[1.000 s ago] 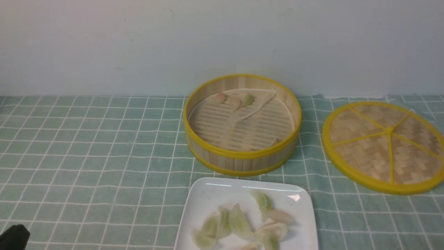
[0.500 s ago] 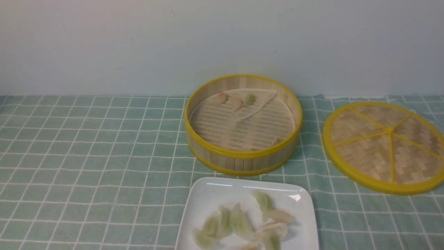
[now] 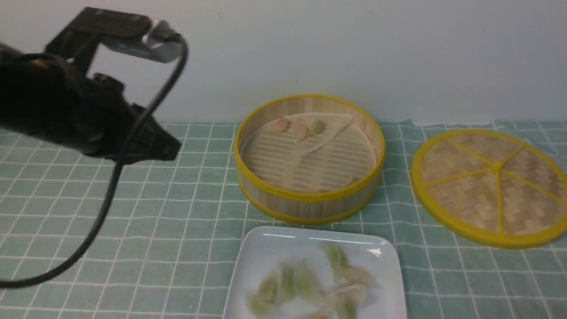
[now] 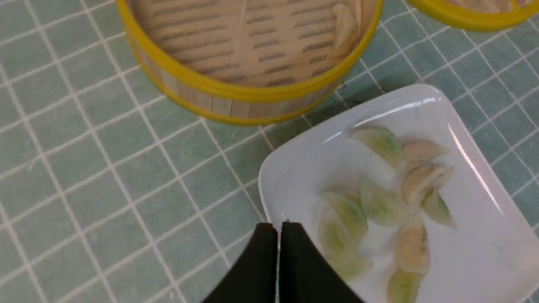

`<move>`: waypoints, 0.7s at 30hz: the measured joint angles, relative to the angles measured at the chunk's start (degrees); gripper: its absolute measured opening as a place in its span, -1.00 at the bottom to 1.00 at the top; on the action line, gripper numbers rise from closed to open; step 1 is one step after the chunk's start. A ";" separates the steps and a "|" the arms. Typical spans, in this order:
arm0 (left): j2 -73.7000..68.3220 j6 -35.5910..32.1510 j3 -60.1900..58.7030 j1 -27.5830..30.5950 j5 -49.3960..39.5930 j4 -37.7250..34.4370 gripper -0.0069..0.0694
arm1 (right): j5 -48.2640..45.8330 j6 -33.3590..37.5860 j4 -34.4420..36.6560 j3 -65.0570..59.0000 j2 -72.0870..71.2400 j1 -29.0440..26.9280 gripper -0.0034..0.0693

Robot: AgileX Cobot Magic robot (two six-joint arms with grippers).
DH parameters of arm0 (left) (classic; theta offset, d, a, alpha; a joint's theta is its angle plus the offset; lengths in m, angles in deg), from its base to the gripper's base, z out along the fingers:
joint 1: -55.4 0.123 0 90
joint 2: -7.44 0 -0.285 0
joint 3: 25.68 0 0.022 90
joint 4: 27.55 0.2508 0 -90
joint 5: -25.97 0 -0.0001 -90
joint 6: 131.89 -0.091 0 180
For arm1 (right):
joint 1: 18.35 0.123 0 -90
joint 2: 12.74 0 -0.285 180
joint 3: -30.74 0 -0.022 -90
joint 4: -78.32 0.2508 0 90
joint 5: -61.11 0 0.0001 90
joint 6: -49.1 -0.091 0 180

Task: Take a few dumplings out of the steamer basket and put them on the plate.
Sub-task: Use the left arm to grab a dumpling from the steamer

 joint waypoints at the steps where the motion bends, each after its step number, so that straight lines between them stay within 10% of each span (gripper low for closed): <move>1: -3.58 -1.01 1.89 -1.29 1.83 -0.04 -0.83 | 0.00 0.00 0.00 0.00 0.00 0.00 -0.95; 21: -54.16 1.59 52.41 -8.12 -0.34 9.20 -0.77 | 0.00 0.00 0.00 0.00 0.00 0.00 -0.95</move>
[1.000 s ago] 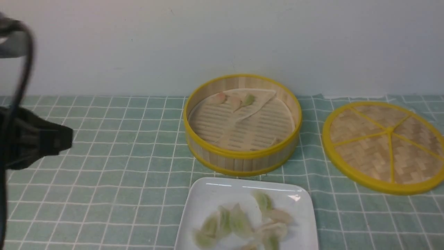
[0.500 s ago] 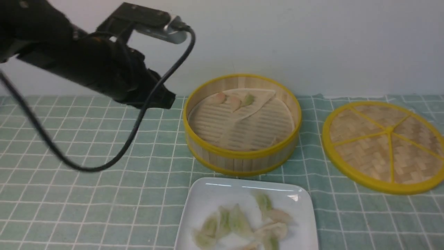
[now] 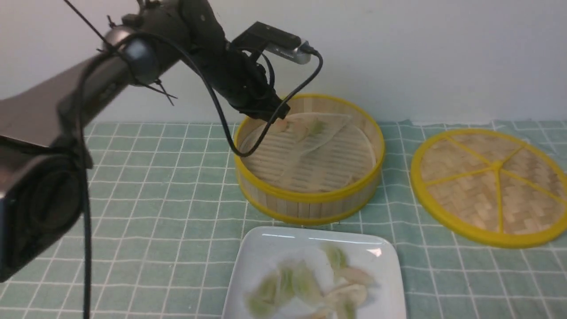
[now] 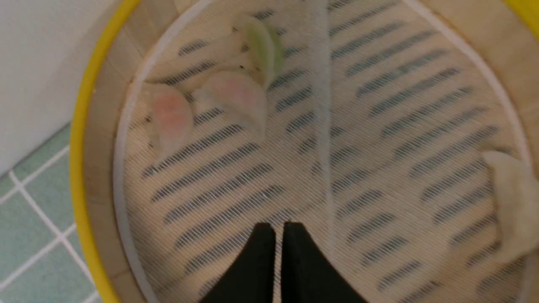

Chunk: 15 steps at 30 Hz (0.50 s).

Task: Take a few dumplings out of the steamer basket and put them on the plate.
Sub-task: Use the left arm to grab a dumpling from the steamer

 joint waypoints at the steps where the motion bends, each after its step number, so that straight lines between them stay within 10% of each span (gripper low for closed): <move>1: -1.89 0.40 2.45 -0.42 0.29 1.49 -0.72 | 0.00 0.00 0.00 0.00 0.00 0.00 -0.95; 15: -11.90 3.17 5.80 -2.29 12.41 8.16 0.04 | 0.00 0.00 -0.12 0.00 0.00 0.00 -0.95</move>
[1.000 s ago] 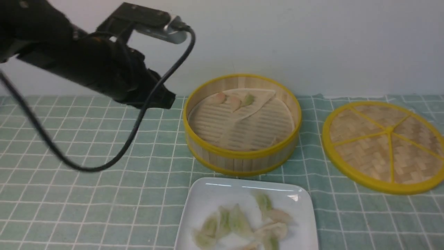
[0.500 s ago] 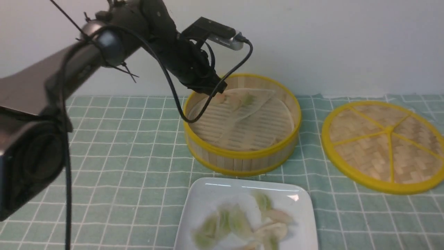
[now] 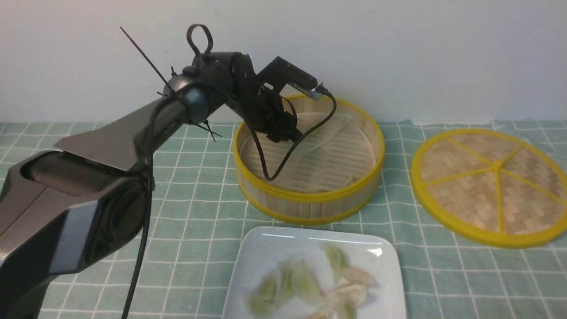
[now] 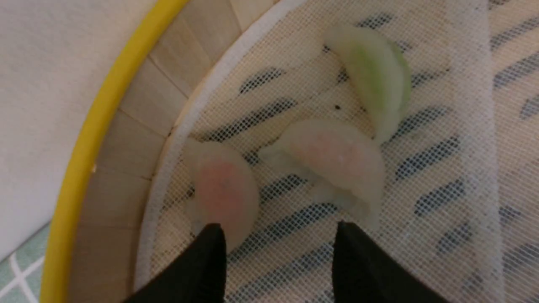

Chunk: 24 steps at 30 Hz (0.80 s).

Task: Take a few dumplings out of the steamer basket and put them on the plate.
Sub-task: Use the left arm to grab a dumpling from the steamer

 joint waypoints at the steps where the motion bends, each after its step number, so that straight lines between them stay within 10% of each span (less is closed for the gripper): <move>1: -0.27 0.07 0.00 0.00 0.68 0.17 0.09 | 0.00 0.00 0.00 0.00 0.00 0.00 -0.95; 10: -1.92 0.14 0.46 0.00 5.05 0.23 0.18 | 0.00 0.00 0.00 0.00 0.00 0.00 -0.95; 18: -1.85 0.85 1.01 0.11 2.76 0.81 -0.68 | 0.00 0.40 0.00 0.00 0.00 0.00 -0.95; 24: 1.18 3.22 1.80 0.05 -4.05 0.74 -0.83 | 0.00 0.40 0.00 0.00 0.00 0.00 -0.95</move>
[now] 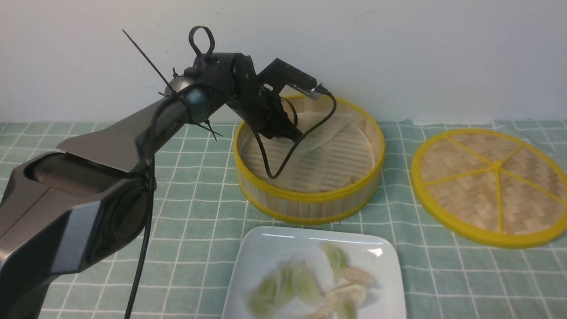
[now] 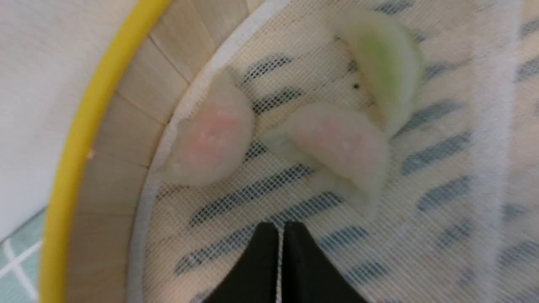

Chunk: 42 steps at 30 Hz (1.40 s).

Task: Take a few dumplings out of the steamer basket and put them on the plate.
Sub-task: Use the left arm to grab a dumpling from the steamer

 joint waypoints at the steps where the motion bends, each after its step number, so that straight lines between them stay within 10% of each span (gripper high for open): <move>1: 1.10 0.40 0.13 0.00 -0.67 0.00 -0.83 | 0.00 0.00 0.00 0.00 0.00 0.00 -0.95; 17: 2.64 -6.22 0.87 -1.41 2.60 -1.44 -0.82 | 0.00 0.38 0.00 0.00 0.00 0.00 -0.95; 31: -1.11 3.10 0.81 -2.49 4.51 0.97 0.26 | 0.00 0.38 0.00 0.00 0.00 0.00 -0.95; 42: -3.34 -0.41 0.81 -2.43 7.95 1.64 0.30 | 0.00 0.38 0.00 0.00 0.00 0.00 -0.95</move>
